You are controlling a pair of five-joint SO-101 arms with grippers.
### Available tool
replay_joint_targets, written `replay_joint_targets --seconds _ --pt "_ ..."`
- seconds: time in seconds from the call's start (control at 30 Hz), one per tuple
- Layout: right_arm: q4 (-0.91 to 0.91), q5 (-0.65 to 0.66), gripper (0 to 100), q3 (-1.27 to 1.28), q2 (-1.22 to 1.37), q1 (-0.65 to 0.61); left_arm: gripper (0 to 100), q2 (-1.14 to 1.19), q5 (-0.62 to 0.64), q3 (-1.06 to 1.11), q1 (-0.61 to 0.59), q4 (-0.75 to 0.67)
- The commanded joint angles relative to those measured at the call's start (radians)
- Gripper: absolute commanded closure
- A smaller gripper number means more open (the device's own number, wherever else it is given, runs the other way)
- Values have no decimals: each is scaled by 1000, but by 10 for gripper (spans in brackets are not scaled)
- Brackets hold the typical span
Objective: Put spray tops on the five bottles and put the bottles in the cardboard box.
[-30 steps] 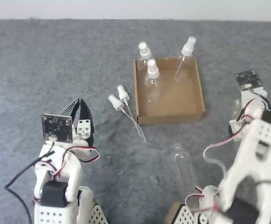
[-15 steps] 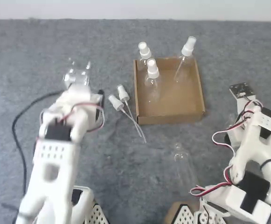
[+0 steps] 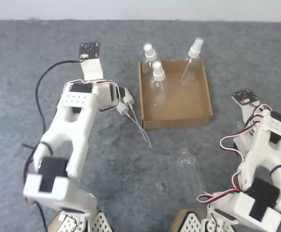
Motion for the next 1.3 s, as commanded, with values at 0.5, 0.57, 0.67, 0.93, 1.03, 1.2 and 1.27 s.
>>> replay_joint_targets --seconds 0.5,0.57,0.67,0.93,1.03,1.2,1.27 --pt "10 21 784 -57 -16 7 803 180 35 -128 3 91" --pt "10 21 783 -57 -16 7 804 187 -23 -124 3 109" --pt "10 21 783 -57 -16 7 805 186 -95 -128 -6 163" --pt "12 21 783 -57 -16 7 805 184 -316 -166 -11 354" --pt "12 21 783 -55 -16 7 805 187 -344 -174 -14 376" --pt "12 21 783 -55 -16 8 805 187 -354 -162 -6 390" --pt "12 21 783 -55 -13 8 802 178 -405 -165 -6 393"
